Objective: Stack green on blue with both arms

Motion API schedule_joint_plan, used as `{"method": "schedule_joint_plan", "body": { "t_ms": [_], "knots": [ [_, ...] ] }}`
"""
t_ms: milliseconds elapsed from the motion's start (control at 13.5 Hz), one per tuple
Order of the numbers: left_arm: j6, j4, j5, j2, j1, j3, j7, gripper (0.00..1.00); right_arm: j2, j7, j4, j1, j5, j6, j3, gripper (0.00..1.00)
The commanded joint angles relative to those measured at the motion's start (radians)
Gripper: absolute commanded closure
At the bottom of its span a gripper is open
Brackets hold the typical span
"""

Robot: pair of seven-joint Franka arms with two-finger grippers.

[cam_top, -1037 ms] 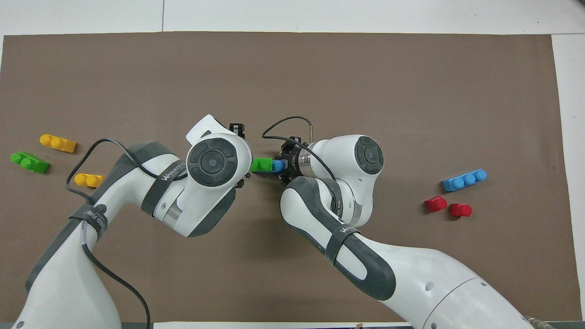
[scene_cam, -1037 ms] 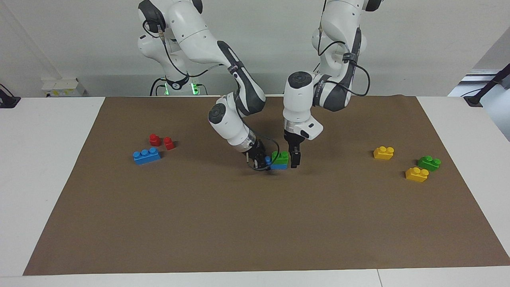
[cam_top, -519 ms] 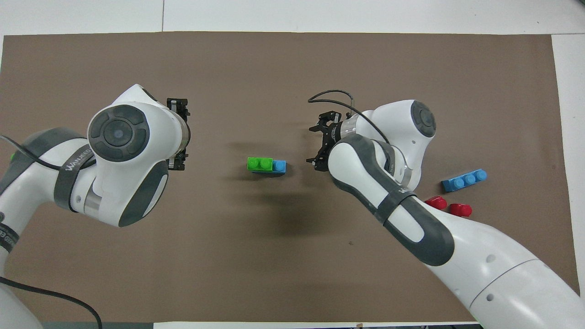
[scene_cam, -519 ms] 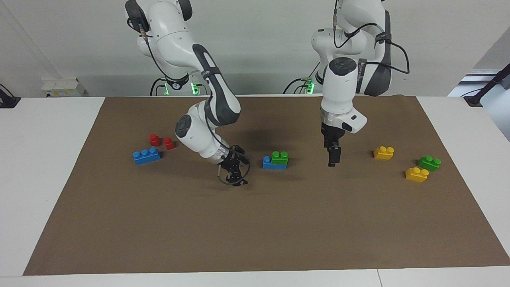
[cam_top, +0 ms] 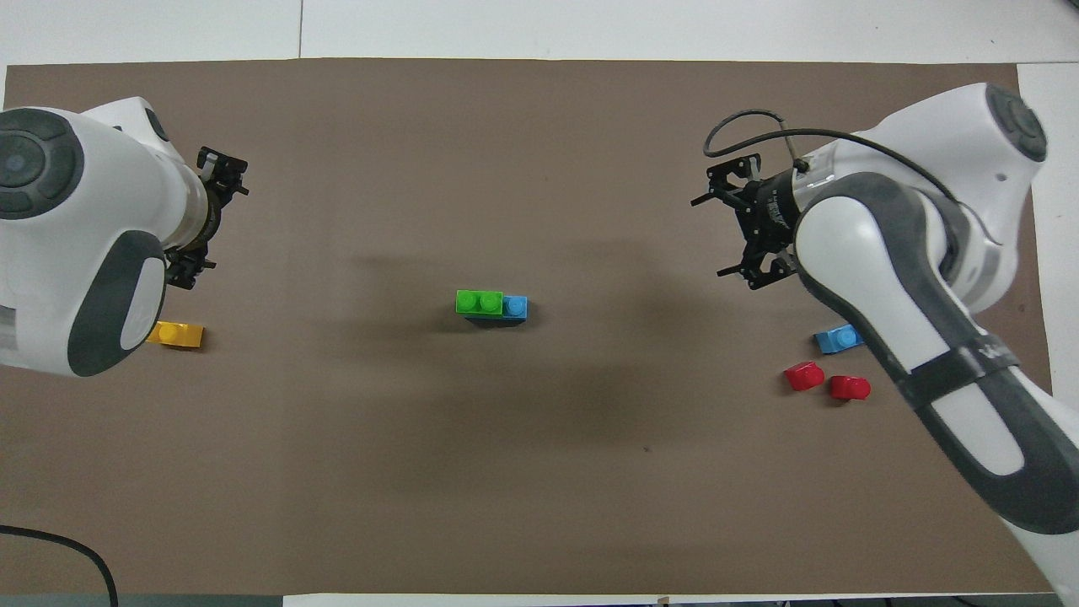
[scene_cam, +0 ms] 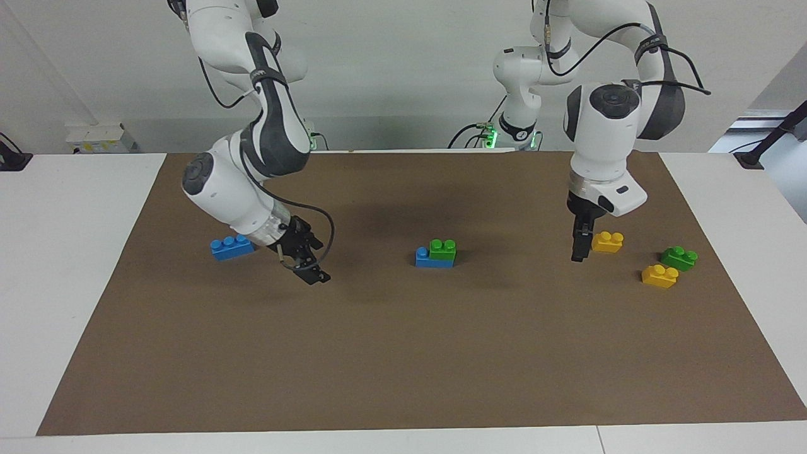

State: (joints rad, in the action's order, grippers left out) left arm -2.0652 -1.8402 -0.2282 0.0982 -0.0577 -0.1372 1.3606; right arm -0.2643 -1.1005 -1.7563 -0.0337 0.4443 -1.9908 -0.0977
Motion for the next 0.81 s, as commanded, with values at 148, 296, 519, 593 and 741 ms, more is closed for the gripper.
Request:
{"method": "schedule_joint_plan", "body": {
  "t_ms": [148, 296, 519, 593, 741],
  "knots": [
    [0.054, 0.021, 0.053, -0.035, 0.074, -0.004, -0.372, 0.00, 0.108, 0.428, 0.092, 0.067, -0.247, 0.245, -0.010, 0.00],
    [0.101, 0.039, 0.099, -0.055, 0.105, 0.001, -0.577, 0.00, 0.170, 0.670, 0.106, 0.075, -0.304, 0.326, -0.010, 0.00],
    [0.219, 0.108, 0.131, -0.055, 0.130, 0.002, -0.853, 0.00, 0.255, 0.908, 0.098, 0.092, -0.372, 0.403, -0.010, 0.00],
    [0.256, 0.131, 0.138, -0.055, 0.133, 0.002, -0.949, 0.00, 0.270, 0.969, 0.089, 0.094, -0.392, 0.411, -0.010, 0.00],
    [0.327, 0.162, 0.150, -0.055, 0.133, 0.004, -1.082, 0.00, 0.274, 1.021, 0.084, 0.092, -0.420, 0.422, -0.010, 0.00]
  ]
}}
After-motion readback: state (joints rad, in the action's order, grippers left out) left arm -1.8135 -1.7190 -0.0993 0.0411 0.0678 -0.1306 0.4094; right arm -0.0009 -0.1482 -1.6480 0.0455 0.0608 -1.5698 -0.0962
